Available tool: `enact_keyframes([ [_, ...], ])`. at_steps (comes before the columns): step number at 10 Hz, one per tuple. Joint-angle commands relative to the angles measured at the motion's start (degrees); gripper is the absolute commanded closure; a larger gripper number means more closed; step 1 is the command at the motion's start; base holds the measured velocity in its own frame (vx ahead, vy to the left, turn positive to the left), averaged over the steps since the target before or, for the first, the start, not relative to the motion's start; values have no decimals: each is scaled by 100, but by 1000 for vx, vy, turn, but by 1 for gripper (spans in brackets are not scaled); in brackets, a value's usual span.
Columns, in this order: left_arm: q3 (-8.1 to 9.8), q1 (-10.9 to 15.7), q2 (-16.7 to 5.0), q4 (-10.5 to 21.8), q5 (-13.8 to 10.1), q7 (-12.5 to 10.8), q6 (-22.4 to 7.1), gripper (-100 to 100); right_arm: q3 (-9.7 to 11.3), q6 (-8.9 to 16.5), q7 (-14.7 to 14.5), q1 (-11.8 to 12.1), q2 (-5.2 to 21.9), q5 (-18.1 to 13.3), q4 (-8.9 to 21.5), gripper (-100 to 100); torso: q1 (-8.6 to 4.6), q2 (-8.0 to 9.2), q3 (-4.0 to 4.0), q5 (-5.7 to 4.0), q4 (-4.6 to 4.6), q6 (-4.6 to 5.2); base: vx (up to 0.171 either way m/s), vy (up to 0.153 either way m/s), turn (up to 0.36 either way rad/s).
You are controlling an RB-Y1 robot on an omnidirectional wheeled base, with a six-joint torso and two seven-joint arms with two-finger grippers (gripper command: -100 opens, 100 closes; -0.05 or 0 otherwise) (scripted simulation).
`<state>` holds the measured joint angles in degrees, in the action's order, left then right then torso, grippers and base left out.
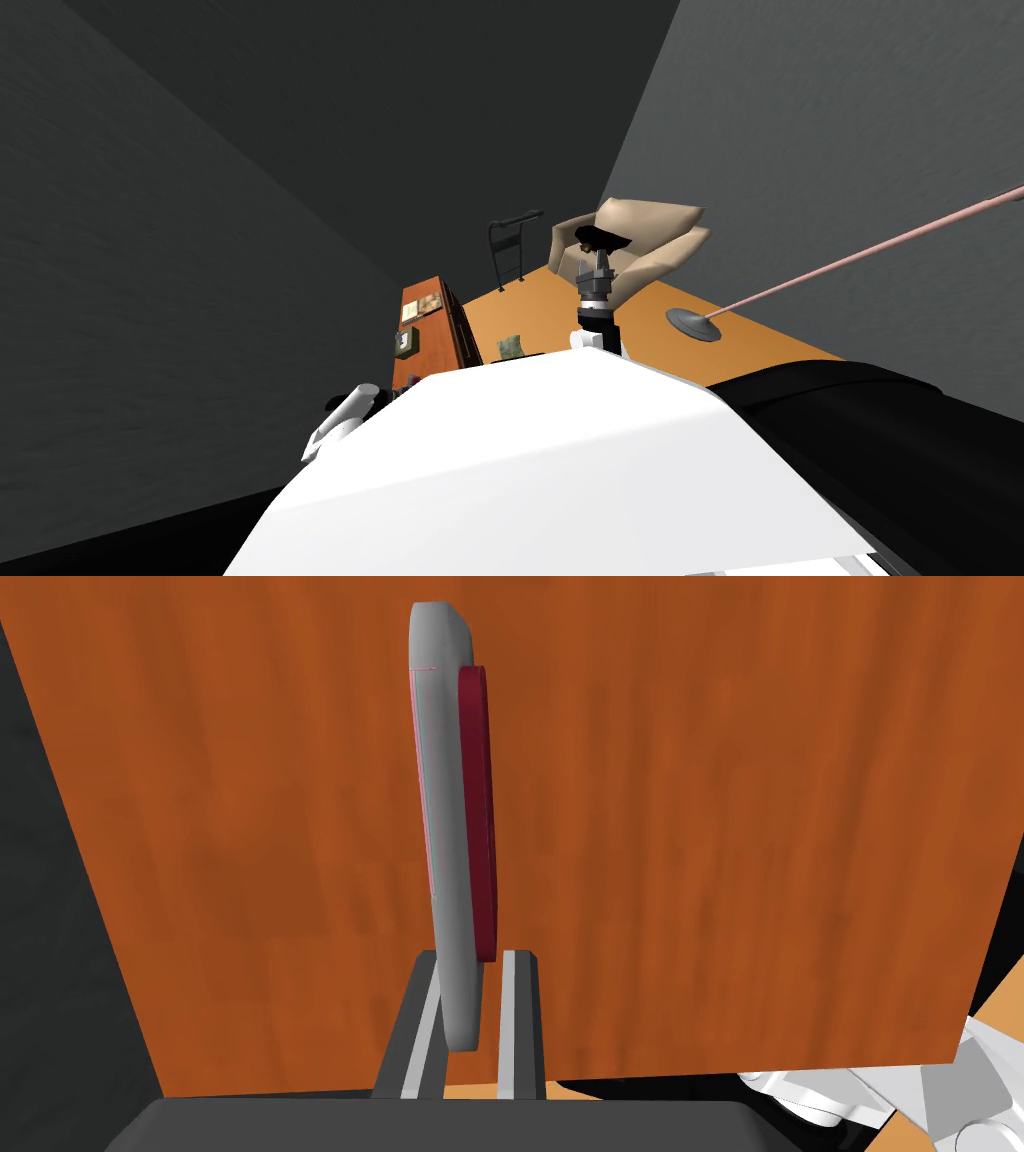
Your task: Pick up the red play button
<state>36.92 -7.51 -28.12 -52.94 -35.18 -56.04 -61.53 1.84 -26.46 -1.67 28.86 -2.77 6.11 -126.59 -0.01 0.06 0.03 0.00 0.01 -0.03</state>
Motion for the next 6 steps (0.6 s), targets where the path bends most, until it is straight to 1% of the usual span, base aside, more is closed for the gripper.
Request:
enact_keyframes([
  [1,0,0,0,0,0,0,0,0,0,0,0,0,0,0,0,0,0,0,0,0,0,0,0,0,0],
  [2,32,-46,-78,-157,-38,-72,-181,100,0,0,0,0,0,0,0,0,0,0,0,0,0,0,-20,-26,-34],
  [4,72,-79,-196,-310,-88,-156,-394,100,1,0,0,-1,0,0,0,0,-18,14,8,-6,3,0,-41,-44,-42],
  [5,63,-68,-162,-236,-80,-104,-297,100,1,0,0,-1,-1,0,0,0,-20,17,10,-7,4,0,-18,-17,-4],
  [6,66,-68,-170,-243,-83,-113,-319,0,0,0,0,0,0,0,0,0,-12,11,7,-3,2,-1,0,0,0],
])
